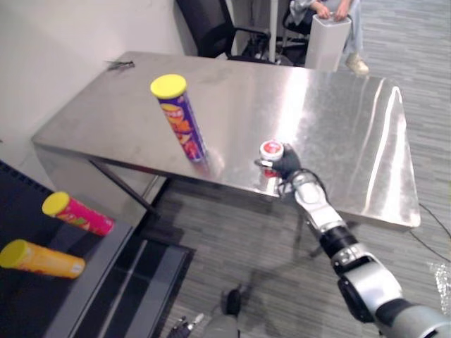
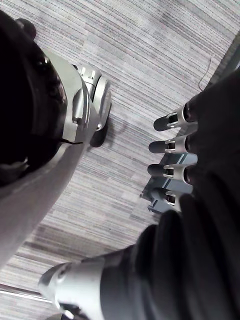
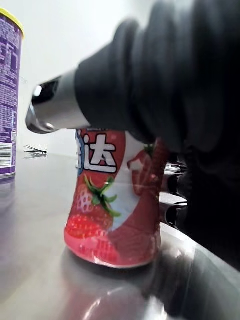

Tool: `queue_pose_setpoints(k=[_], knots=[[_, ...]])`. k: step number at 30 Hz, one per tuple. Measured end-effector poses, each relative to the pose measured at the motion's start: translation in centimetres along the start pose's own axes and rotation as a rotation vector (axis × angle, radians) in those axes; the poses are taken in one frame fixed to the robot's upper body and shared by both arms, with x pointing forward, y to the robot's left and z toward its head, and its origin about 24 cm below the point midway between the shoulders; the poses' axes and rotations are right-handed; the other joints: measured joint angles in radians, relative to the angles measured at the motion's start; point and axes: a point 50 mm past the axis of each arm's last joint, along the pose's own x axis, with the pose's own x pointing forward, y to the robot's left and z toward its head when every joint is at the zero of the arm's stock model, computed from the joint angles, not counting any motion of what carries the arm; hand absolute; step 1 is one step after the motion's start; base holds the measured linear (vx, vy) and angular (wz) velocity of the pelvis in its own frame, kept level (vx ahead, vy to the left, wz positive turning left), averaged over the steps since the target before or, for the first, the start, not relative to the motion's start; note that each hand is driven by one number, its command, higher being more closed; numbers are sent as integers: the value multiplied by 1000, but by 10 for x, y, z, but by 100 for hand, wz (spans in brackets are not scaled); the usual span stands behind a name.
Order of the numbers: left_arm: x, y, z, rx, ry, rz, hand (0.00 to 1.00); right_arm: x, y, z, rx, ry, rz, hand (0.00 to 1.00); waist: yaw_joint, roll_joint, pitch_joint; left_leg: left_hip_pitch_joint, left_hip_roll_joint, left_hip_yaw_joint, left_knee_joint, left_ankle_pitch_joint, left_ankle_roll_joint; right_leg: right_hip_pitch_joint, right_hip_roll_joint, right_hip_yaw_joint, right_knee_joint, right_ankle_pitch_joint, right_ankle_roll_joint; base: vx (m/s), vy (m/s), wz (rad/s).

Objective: Put the gum and the chips on the shelf.

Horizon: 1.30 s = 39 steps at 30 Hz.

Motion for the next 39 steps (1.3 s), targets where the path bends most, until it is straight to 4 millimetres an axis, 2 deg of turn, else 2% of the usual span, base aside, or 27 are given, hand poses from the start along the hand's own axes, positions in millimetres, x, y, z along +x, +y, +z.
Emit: queue_pose_setpoints(k=[10, 13, 16, 20, 24, 26, 27, 30, 33, 39], knots=[[1, 1, 3, 0, -10, 7, 0, 0, 11, 4, 12, -16, 30, 100, 0, -7, 3, 9, 10, 37, 0, -3, -3, -9, 2, 39, 1, 1, 0, 1, -5, -9], [1, 1, 4, -2, -12, 11, 0, -11, 13, 20, 18, -115, 49, 100, -3, -8, 3, 12, 14, 61, 0, -8, -2, -21, 0, 64, 5, 3, 3, -1, -14, -22], [1, 2, 3, -7, -12, 14, 0, -26, 7, 33, 45, -212, 55, 100, -11, -11, 2, 26, 13, 78, 0, -13, -1, -20, -4, 81, 7, 4, 5, 0, -4, -18], [-2, 7, -3, -14, 4, 29, 0, -58, -12, 40, 67, -299, 48, 100, -45, -27, -8, 31, 13, 88, 0, -14, 0, -21, -5, 94, 7, 7, 9, -16, -8, -7], [-5, 14, -10, -40, 28, 52, 0, -99, -44, 28, 66, -300, -44, 100, -60, -45, -23, 39, 16, 91, 0, -16, -1, -21, -3, 103, 7, 8, 10, -30, -11, -6], [-6, 15, -13, -40, 36, 54, 0, -118, -58, 22, 59, -284, -103, 100, -63, -47, -34, 42, 17, 92, 0, -18, -1, -22, -2, 109, 8, 8, 10, -29, -12, -9], [-7, 16, -15, -42, 45, 56, 0, -126, -64, 19, 59, -277, -134, 100, -75, -47, -40, 43, 18, 92, 0, -18, -1, -23, -1, 111, 8, 8, 10, -32, -9, -5], [-11, 18, -24, -60, 65, 63, 0, -144, -71, 6, 81, -225, -181, 100, -100, -46, -63, 43, 21, 95, 0, -19, -2, -26, 2, 116, 8, 8, 9, -23, -11, -5], [-12, 18, -26, -65, 71, 61, 0, -158, -72, -6, 116, -177, -220, 100, -109, -42, -83, 43, 28, 102, 0, -22, -5, -31, 7, 124, 8, 8, 9, -4, -16, -7], [-11, 13, -25, -51, 67, 38, 0, -175, -82, -8, 115, -176, -295, 100, -113, -23, -110, 44, 37, 119, 3, -27, -10, -41, 16, 146, 6, 10, 6, 7, -14, -10]])
